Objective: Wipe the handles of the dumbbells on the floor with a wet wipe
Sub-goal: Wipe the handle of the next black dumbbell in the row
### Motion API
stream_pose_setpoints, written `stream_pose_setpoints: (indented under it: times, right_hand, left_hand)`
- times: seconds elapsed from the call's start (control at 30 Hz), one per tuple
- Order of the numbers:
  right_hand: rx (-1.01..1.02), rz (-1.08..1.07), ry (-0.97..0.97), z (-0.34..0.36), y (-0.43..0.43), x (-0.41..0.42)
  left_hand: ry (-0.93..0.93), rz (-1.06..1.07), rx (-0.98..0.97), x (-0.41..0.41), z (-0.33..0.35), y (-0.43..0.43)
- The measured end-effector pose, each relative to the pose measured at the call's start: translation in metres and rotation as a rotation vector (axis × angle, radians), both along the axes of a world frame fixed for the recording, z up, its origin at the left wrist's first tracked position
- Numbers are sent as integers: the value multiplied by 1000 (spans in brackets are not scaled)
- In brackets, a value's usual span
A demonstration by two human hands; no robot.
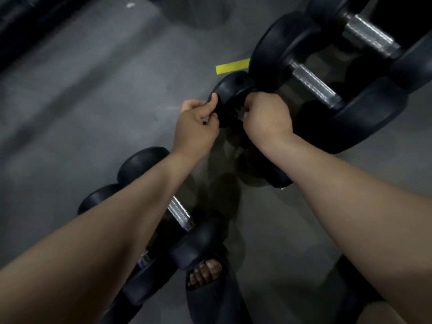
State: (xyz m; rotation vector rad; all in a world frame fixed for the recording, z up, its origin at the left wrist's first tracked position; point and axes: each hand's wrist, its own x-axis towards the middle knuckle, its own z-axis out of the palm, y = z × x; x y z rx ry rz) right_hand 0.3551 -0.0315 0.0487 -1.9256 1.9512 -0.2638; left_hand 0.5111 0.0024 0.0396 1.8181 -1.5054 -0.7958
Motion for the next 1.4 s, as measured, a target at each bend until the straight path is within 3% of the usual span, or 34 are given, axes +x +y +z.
stream_pose_setpoints:
  times: [0.13, 0.4, 0.6, 0.77, 0.9, 1.07, 1.17, 1.27, 1.4]
  right_hand:
    - [-104, 117, 146, -3, 14, 4]
    - [-140, 254, 192, -3, 23, 4]
    - [120, -92, -129, 1, -2, -10]
    - [446, -113, -333, -7, -24, -26]
    - [562, -112, -315, -8, -26, -43]
    - [382, -177, -414, -4, -32, -30]
    - [426, -59, -322, 1, -30, -43]
    - [600, 105, -76, 16, -33, -59]
    - [633, 242, 126, 31, -31, -59]
  left_hand:
    - [-49, 52, 47, -4, 7, -7]
    - [-4, 107, 96, -11, 11, -10]
    - [-31, 106, 152, -16, 16, -13]
    - [113, 195, 149, -14, 11, -12]
    - [190, 237, 130, -18, 6, -9]
    - [132, 222, 120, -20, 7, -7]
    - [153, 222, 119, -17, 3, -7]
    - [135, 210, 98, -16, 1, -9]
    - [128, 199, 57, -15, -3, -12]
